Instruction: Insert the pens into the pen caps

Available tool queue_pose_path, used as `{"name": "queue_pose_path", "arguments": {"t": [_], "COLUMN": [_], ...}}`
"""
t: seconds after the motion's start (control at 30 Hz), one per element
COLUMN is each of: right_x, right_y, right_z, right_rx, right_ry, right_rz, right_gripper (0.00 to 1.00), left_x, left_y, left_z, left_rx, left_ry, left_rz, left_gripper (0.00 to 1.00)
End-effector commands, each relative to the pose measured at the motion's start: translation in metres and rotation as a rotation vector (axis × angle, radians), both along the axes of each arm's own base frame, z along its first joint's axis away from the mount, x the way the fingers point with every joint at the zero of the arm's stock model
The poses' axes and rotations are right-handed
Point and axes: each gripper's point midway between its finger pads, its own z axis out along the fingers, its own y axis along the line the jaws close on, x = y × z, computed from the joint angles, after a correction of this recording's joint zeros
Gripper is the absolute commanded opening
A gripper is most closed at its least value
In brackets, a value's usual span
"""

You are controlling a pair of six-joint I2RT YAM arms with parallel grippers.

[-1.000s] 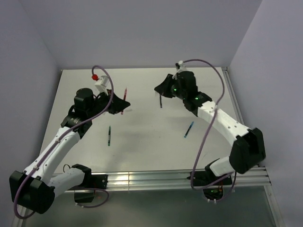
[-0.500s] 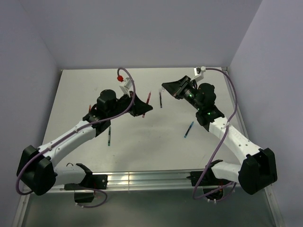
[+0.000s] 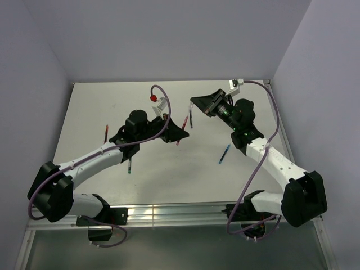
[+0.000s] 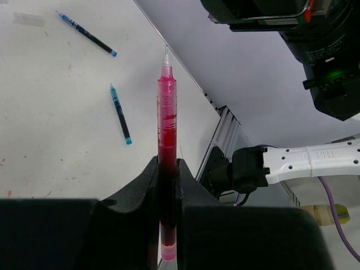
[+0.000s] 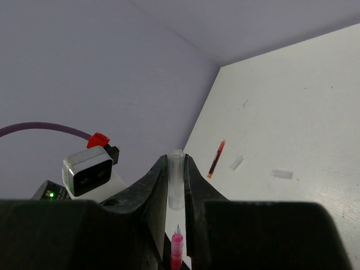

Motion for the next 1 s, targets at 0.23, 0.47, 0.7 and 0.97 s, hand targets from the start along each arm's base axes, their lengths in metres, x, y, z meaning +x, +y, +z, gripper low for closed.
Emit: {"name": "queue_pose_path", "arguments": {"t": [0.23,0.47,0.7,0.97], "right_x": [0.000,-0.003,-0.006,-0.005], "right_y": [0.013,0.023,0.023,0.022], "right_z": [0.003,0.000,0.000,-0.001], "right_rx": [0.012,0.018,0.015,0.009], "right_ry": [-0.032,-0.021,-0.026,-0.028], "right_rz": [0.039,0.073,0.069,0.065], "right_gripper": [0.00,0.00,0.00,0.00], "left_x": [-0.004,-0.003,-0.003,0.001], "left_y": [-0.006,-0.005,-0.002,0.004], "left_z": [0.016,0.014,0.016,0.020], "left_rx": [-0.037,-0.028,-0.021,-0.005], "left_ry": [-0.054,-0.050,-0.067,-0.088], "left_rz": [-0.041,-0.037,-0.024,0.010], "left_gripper": [0.00,0.00,0.00,0.00]}}
